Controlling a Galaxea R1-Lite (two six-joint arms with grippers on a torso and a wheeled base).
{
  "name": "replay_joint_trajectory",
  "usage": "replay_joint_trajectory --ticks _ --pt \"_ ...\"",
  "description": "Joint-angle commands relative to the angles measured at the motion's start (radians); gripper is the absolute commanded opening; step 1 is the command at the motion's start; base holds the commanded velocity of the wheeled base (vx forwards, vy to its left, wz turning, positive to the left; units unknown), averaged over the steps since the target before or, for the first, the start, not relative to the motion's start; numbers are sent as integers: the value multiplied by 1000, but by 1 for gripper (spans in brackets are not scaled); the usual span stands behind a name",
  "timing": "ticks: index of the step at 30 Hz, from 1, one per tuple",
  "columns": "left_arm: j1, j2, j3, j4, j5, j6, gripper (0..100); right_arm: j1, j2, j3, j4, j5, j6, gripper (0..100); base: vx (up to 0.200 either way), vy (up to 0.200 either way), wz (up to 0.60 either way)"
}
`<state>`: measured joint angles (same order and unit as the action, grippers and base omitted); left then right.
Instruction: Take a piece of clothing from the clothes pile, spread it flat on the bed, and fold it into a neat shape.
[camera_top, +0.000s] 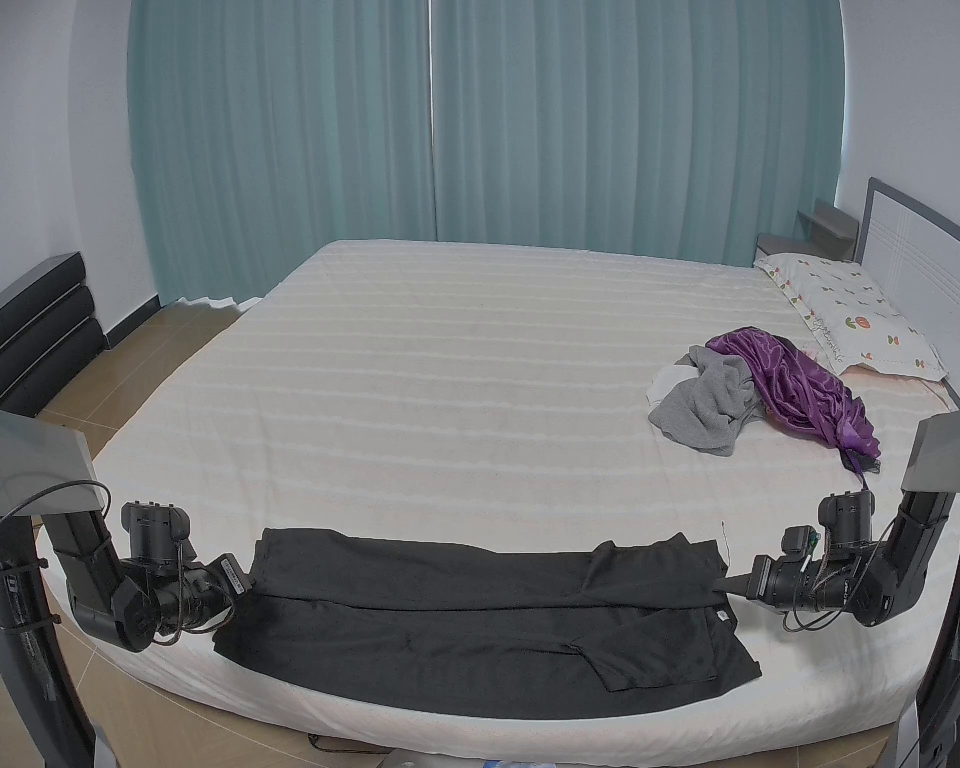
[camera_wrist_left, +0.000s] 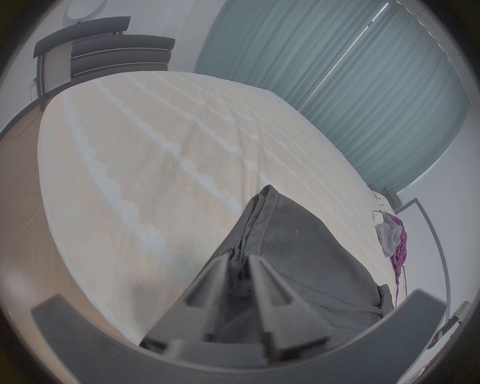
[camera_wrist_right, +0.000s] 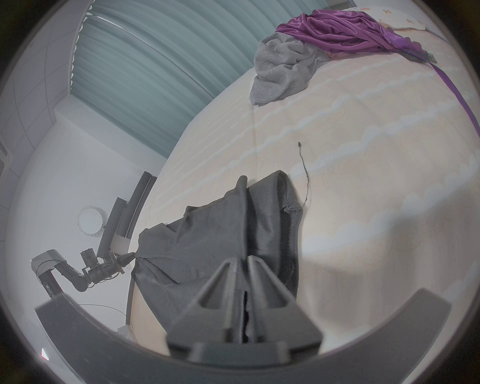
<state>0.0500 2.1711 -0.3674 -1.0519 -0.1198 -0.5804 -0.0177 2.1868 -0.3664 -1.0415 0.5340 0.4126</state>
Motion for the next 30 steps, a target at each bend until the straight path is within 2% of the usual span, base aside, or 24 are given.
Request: replay_joint_trajectory --ticks 1,8,10,11,13,15,18,23,25,26,27,28,30 --pt "1 16 1 0 -3 -2 100 8 16 -5 -3 3 5 100 0 0 0" --pt "8 -11 -11 -5 -4 -21 100 5 -38 -37 -49 6 77 100 0 0 0" --pt "21 -45 -22 -3 -6 -53 100 4 -56 -83 -58 4 152 100 0 0 0" --pt "21 -50 -24 -3 -6 -58 100 4 -58 -89 -58 4 161 100 0 0 0" --pt "27 -80 -48 -2 -18 -96 100 4 -59 -131 -58 -3 247 100 0 0 0" --pt "31 -91 -57 1 -24 -107 100 4 -53 -138 -60 -6 270 100 0 0 0" --pt "34 -123 -108 9 -63 -139 100 -2 -41 -161 -66 -3 348 100 0 0 0" --pt "33 -112 -206 64 -67 -154 100 -4 -13 -163 -104 -9 448 100 0 0 0" --pt "31 -94 -304 150 -72 -234 100 -8 11 -160 -129 -9 468 100 0 0 0" --pt "31 -93 -311 153 -72 -240 100 -10 13 -158 -130 -9 468 100 0 0 0" --pt "31 -76 -369 181 -86 -348 100 -22 28 -160 -141 -6 471 100 0 0 0" --pt "30 -63 -386 185 -109 -404 100 -27 37 -161 -144 -5 473 100 0 0 0" --pt "30 -37 -390 179 -169 -437 100 -28 48 -164 -144 -5 486 100 0 0 0"
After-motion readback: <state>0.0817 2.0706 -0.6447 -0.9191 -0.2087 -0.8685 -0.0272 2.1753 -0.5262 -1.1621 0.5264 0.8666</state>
